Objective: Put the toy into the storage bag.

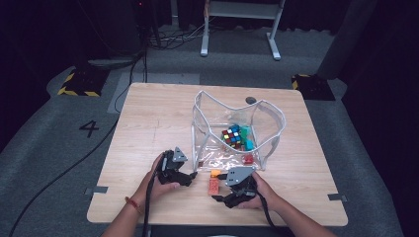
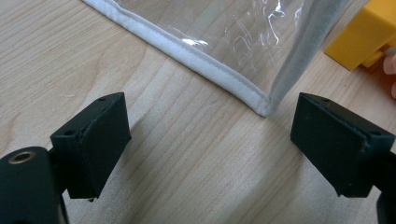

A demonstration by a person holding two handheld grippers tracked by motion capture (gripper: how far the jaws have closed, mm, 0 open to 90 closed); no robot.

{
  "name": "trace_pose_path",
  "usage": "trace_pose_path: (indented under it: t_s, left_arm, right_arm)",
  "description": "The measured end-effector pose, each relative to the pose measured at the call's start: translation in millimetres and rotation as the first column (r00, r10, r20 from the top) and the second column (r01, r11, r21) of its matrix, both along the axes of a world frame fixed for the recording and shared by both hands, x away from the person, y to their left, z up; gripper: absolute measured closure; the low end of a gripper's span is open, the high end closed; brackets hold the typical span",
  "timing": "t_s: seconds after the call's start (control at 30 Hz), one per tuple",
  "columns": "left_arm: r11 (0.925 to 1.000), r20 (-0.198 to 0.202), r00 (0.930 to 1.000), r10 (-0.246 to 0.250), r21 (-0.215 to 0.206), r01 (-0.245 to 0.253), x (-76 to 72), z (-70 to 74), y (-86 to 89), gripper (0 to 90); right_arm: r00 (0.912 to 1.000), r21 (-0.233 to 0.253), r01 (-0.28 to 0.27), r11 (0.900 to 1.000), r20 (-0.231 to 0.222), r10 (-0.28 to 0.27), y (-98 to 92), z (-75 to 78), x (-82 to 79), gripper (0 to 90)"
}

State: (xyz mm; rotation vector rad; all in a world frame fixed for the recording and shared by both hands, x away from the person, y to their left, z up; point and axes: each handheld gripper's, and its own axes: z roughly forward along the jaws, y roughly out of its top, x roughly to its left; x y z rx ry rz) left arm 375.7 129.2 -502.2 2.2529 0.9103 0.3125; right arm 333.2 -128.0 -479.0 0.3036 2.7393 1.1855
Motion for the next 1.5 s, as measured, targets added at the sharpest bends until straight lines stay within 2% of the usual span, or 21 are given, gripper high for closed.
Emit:
trace_pose_path:
  t_s: [0.17, 0.2, 0.23, 0.33, 0.43, 0.53, 0.57, 0.63, 0.73, 0.8, 0.9, 0.97, 1.0, 1.07, 1.13, 1.17, 1.2, 1.3, 1.33, 1.43, 1.5]
  left_arm:
    - [1.0, -0.001, 1.0, 0.001, 0.0, -0.001, 0.0, 0.0, 0.0, 12.0]
    - [1.0, 0.0, 1.0, 0.001, 0.0, -0.001, -0.1, -0.1, -0.1, 12.0]
    - [1.0, -0.001, 1.0, 0.001, 0.0, -0.001, -0.1, 0.0, 0.0, 12.0]
    - [1.0, 0.0, 1.0, 0.001, 0.0, -0.001, 0.0, 0.0, 0.0, 12.0]
    - [1.0, -0.001, 1.0, 0.0, 0.0, 0.0, 0.0, 0.0, 0.0, 12.0]
    - [1.0, -0.001, 1.0, -0.001, 0.0, 0.001, 0.0, 0.0, 0.0, 12.0]
    - [1.0, -0.001, 1.0, 0.0, 0.0, 0.0, 0.0, 0.0, 0.0, 12.0]
    - [1.0, -0.001, 1.0, 0.0, 0.0, 0.0, 0.0, 0.0, 0.0, 12.0]
    - [1.0, 0.0, 1.0, 0.0, 0.0, 0.0, 0.0, 0.0, 0.0, 12.0]
    - [1.0, 0.0, 1.0, 0.0, 0.0, 0.0, 0.0, 0.0, 0.0, 12.0]
    - [1.0, 0.0, 1.0, 0.001, 0.0, -0.001, 0.0, -0.1, 0.0, 12.0]
    - [1.0, -0.001, 1.0, 0.0, 0.0, 0.0, 0.0, 0.0, 0.0, 12.0]
    - [1.0, 0.0, 1.0, 0.001, -0.001, -0.001, -0.1, -0.1, -0.1, 12.0]
    - [1.0, -0.001, 1.0, 0.001, 0.0, -0.001, -0.1, 0.0, 0.0, 12.0]
    - [1.0, -0.001, 1.0, 0.001, -0.001, -0.001, -0.1, 0.0, -0.1, 12.0]
    - [1.0, 0.0, 1.0, 0.001, 0.0, -0.001, -0.1, -0.1, -0.1, 12.0]
    - [1.0, 0.001, 1.0, 0.0, -0.001, 0.0, 0.1, -0.1, 0.0, 12.0]
    - [1.0, 0.001, 1.0, 0.0, -0.001, 0.0, 0.0, 0.0, 0.0, 12.0]
    - [1.0, -0.001, 1.0, 0.001, -0.001, -0.001, -0.1, 0.0, 0.0, 12.0]
    - [1.0, 0.0, 1.0, -0.001, 0.001, 0.001, 0.0, 0.0, 0.0, 12.0]
    - [1.0, 0.0, 1.0, 0.003, -0.001, -0.003, -0.2, -0.1, -0.1, 12.0]
  right_arm:
    - [1.0, -0.009, 0.0, 1.0, -0.006, 0.0, 6.7, -3.3, 1.2, 30.0]
    - [0.9999, -0.021, -0.012, 1.0, 0.005, 0.012, 7.3, -3.8, 2.2, 30.0]
    - [0.9999, -0.015, 0.001, 1.0, -0.015, -0.001, 9.6, -4.3, 0.2, 30.0]
    - [0.9996, -0.045, -0.028, 0.999, 0.006, 0.028, 14.3, -6.4, 1.8, 29.9]
    - [0.999, -0.05, -0.045, 0.998, 0.001, 0.045, 18.9, -9.9, 3.2, 29.8]
    - [0.9978, -0.044, -0.062, 0.997, 0.02, 0.063, 23.7, -13.7, 4.2, 30.2]
    - [0.9991, -0.055, -0.042, 0.998, 0.006, 0.042, 24.2, -14.0, 2.5, 30.7]
    - [0.9996, -0.047, -0.028, 0.998, 0.0, 0.028, 25.1, -16.5, 2.0, 33.2]
    - [0.9989, -0.032, -0.045, 0.998, 0.01, 0.045, 24.7, -18.7, 5.7, 40.2]
    - [0.9995, -0.025, -0.022, 0.999, -0.021, 0.022, 23.6, -18.4, 4.1, 44.7]
    - [0.9988, -0.005, -0.049, 0.999, 0.0, 0.049, 21.9, -18.9, 5.8, 52.4]
    - [0.9992, -0.005, -0.039, 0.999, -0.008, 0.039, 20.4, -16.9, 3.4, 59.1]
    - [0.9996, 0.011, -0.021, 1.0, -0.019, 0.021, 20.4, -16.6, 1.5, 59.1]
    - [0.9986, -0.014, -0.052, 0.999, 0.011, 0.052, 16.3, -15.5, 1.7, 59.2]
    - [0.9987, -0.017, -0.051, 0.999, 0.008, 0.051, 11.7, -13.8, -0.5, 59.3]
    - [0.9996, -0.018, -0.007, 1.0, -0.029, 0.006, 9.5, -12.4, -5.1, 59.3]
    - [0.9995, -0.021, -0.019, 1.0, -0.027, 0.019, 5.2, -10.3, -5.3, 59.3]
    - [0.9998, -0.008, -0.016, 1.0, -0.015, 0.016, -7.9, -2.7, -7.6, 59.3]
    - [0.9995, 0.024, -0.027, 0.999, 0.019, 0.027, -11.7, -1.0, -5.9, 59.3]
    - [0.9999, 0.039, 0.013, 0.999, 0.011, -0.013, -33.5, 6.6, -7.5, 59.3]
    - [0.9984, 0.03, 0.048, 0.998, 0.03, -0.049, -50.7, 10.3, -6.6, 59.3]
